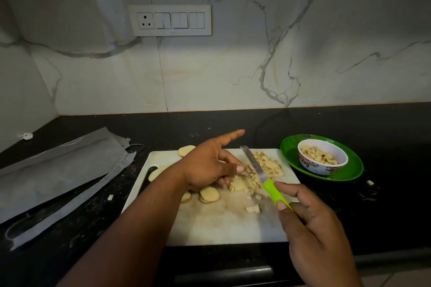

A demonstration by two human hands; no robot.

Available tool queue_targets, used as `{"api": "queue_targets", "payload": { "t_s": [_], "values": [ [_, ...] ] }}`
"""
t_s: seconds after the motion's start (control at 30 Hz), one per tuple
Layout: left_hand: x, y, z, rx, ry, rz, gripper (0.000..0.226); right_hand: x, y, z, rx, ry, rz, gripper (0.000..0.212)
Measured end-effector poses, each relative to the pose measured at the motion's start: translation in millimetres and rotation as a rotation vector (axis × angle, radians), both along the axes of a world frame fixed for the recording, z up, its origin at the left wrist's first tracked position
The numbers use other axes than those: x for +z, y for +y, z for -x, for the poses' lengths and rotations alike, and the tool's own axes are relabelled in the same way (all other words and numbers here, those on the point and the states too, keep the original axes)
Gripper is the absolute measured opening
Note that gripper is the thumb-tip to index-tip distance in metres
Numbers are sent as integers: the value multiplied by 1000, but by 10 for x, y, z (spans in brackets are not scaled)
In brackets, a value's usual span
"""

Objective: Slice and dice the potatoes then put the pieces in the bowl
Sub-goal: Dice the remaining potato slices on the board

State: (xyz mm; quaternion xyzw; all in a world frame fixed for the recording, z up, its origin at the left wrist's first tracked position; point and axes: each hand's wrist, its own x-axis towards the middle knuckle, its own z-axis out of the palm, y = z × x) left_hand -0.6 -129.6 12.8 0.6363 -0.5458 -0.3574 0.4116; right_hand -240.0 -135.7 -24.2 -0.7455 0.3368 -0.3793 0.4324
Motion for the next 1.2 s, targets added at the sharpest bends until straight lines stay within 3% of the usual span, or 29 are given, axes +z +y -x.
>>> {"api": "queue_targets", "payload": {
  "t_s": [0.2, 0.33, 0.4, 0.47, 0.6, 0.83, 0.93, 1.07, 1.2],
  "values": [
    [6, -6, -50, 134, -73, 82, 76, 15, 131, 146, -93, 336, 294, 34],
    [26, -14, -75, 285, -62, 198, 62, 56, 285, 35, -13, 592, 316, 46],
    [27, -10, -84, 323, -96, 236, 57, 91, 313, -39, 41, 689, 455, 53],
    [24, -4, -82, 332, -141, 234, 54, 96, 254, -36, 15, 694, 609, 51],
    [41, 10, -49, 291, -226, 169, 53, 141, 138, 49, -90, 751, 525, 43],
    [57, 20, -12, 227, -273, 97, 51, 0, 4, 117, -62, 663, 495, 55],
    [44, 10, -60, 249, -283, 91, 48, -56, -32, 189, -68, 669, 619, 54],
    [13, -5, -66, 270, -263, 95, 45, 37, -188, 173, -88, 727, 641, 47],
    [-30, -23, -127, 316, -260, 102, 39, 125, -151, 9, -153, 664, 636, 43]
  ]
}}
